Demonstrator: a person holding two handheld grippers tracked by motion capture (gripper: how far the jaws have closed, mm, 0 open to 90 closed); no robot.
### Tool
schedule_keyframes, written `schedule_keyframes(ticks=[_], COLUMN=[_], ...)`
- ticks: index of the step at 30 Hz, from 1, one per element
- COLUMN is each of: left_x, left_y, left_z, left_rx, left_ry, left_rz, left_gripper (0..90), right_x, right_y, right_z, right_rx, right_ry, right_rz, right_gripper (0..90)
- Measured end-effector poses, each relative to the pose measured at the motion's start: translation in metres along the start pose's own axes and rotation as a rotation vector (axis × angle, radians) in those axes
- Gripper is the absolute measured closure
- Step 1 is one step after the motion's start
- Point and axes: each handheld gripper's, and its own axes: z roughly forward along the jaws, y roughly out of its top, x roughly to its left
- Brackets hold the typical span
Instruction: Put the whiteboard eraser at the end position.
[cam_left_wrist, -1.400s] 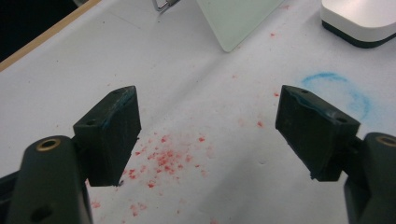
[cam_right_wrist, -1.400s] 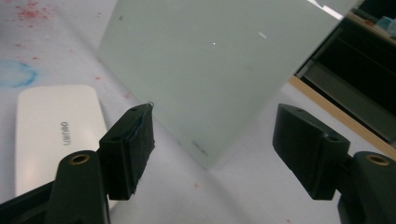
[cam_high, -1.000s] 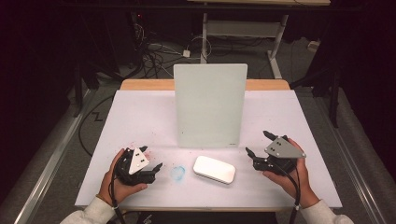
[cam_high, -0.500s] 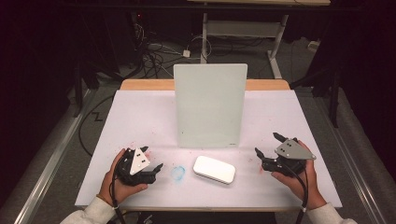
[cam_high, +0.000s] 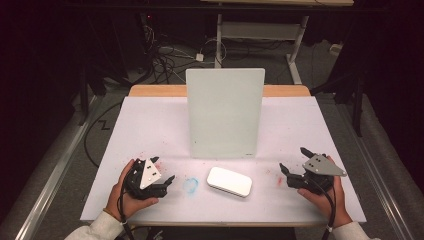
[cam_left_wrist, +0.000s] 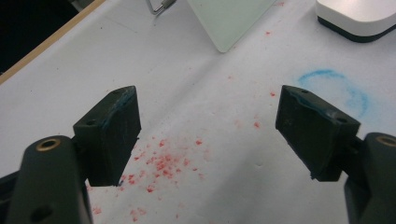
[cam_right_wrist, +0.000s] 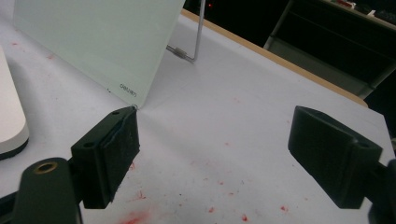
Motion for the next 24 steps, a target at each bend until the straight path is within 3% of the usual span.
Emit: schedule_keyframes(ticks=[12,24], left_x=[-0.001,-0.001], left_y=[-0.001,-0.001], left_z=[-0.002,-0.002], left_rx=[-0.012,-0.008], left_ry=[0.015,0.012], left_rz=[0.005,0.016], left_gripper=[21.3,21.3], right_x=[0.005,0.011], right_y=[-0.011,-0.007], right_z=[-0.011,-0.011], right_rx=[-0.020,-0.027], right_ry=[0.000,0.006], right_rz=[0.011,-0.007], right_gripper=[16.6,16.7])
